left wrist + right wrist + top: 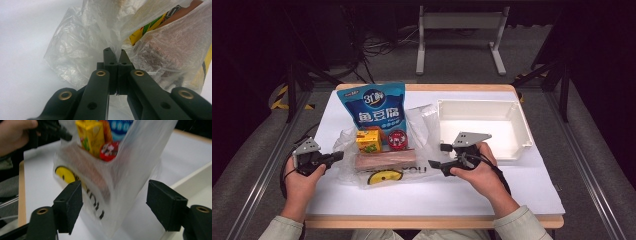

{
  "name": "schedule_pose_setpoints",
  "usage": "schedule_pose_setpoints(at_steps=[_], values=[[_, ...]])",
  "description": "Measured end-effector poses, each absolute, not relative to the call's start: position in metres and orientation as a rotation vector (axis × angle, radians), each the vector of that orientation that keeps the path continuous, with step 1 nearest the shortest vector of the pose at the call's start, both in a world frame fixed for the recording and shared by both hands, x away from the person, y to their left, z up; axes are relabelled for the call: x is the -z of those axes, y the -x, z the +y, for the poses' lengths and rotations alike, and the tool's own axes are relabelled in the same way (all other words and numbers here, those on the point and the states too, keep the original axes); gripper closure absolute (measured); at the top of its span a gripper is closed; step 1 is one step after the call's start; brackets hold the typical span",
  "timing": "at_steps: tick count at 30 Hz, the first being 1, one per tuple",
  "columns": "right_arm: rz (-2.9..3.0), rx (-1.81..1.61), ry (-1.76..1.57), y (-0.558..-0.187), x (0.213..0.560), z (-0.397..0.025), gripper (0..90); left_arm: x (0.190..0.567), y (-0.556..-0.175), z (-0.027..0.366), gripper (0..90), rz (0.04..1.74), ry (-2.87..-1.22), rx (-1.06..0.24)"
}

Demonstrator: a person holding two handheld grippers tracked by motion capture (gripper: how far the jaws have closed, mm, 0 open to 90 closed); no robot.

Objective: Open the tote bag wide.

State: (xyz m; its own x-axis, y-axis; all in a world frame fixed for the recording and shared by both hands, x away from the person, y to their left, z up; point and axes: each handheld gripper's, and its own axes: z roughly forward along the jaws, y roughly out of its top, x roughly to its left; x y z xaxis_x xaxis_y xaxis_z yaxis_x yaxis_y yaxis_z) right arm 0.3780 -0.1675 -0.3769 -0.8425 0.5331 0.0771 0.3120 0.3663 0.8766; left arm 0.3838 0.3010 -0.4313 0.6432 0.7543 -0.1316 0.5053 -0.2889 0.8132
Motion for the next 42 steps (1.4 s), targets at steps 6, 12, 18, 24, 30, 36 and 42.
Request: schedule_pose_setpoints(at_steps=[6,12,18,24,30,36,42], values=[[2.281,-1.499,-0.719,-0.389,0.341,-0.169,24.9,0.429,-0.382,0.3,89.1,0.975,-1.959,-0.359],[2.247,-1.505,-0.701,-0.399,0.326,-0.163,22.4,0.429,-0.382,0.301,89.1,0.971,-1.959,-0.356],[2.186,-1.527,-0.682,-0.41,0.303,-0.155,22.1,0.429,-0.382,0.301,89.0,0.978,-1.956,-0.356],[2.146,-1.537,-0.653,-0.417,0.284,-0.146,22.1,0.428,-0.382,0.3,89.0,0.973,-1.962,-0.358],[2.14,-1.539,-0.646,-0.425,0.279,-0.137,22.1,0.428,-0.381,0.301,88.9,0.975,-1.956,-0.365],[2.151,-1.524,-0.661,-0.437,0.282,-0.131,22.2,0.427,-0.381,0.302,89.0,0.973,-1.957,-0.366],[2.301,-1.416,-0.611,-0.438,0.294,-0.126,63.3,0.427,-0.381,0.302,88.9,0.971,-1.951,-0.367]])
